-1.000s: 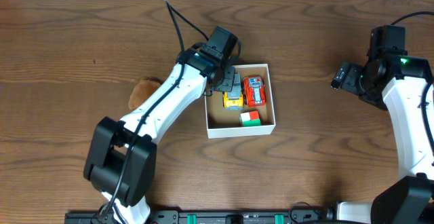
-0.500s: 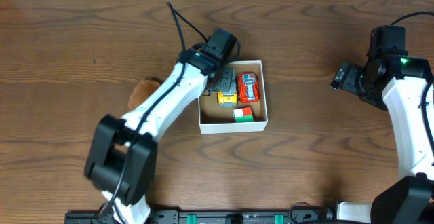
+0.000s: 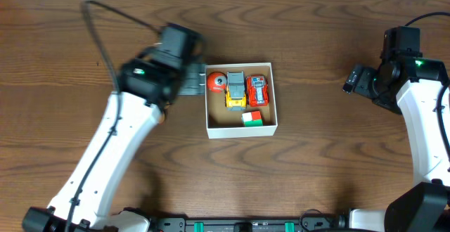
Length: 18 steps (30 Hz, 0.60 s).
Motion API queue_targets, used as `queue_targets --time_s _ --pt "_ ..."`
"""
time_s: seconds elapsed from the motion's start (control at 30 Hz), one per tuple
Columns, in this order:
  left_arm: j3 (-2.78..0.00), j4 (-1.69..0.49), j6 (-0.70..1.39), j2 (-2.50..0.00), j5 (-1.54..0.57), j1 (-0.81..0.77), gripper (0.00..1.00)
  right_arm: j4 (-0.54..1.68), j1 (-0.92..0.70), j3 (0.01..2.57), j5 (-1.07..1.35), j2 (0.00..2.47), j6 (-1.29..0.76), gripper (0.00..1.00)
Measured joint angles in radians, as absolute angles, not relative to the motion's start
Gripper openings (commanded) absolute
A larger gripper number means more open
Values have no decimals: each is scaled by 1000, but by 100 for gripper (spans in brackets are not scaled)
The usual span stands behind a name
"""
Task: Pack container
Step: 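Release the ball, move the left gripper to the brown bear and grasp it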
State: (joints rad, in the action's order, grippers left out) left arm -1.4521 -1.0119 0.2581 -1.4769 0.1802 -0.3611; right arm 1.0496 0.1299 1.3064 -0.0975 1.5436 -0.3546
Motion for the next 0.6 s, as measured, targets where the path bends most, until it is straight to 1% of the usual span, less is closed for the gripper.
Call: queue_targets --time_s 0.1,0.27,0.37,0.6 --pt "-1452 -1070 262 -1481 187 -240 100 1049 130 1306 -97 1544 -355 99" --pt "-1445 -1055 228 -1529 107 -73 100 1049 130 1306 -97 1544 -355 99" --pt "-1443 -1049 202 -1591 76 -43 100 1049 130 1306 -97 1544 -355 99" --pt "-1435 -1037 147 -1759 41 -43 100 1049 130 1306 -97 1544 -355 99"
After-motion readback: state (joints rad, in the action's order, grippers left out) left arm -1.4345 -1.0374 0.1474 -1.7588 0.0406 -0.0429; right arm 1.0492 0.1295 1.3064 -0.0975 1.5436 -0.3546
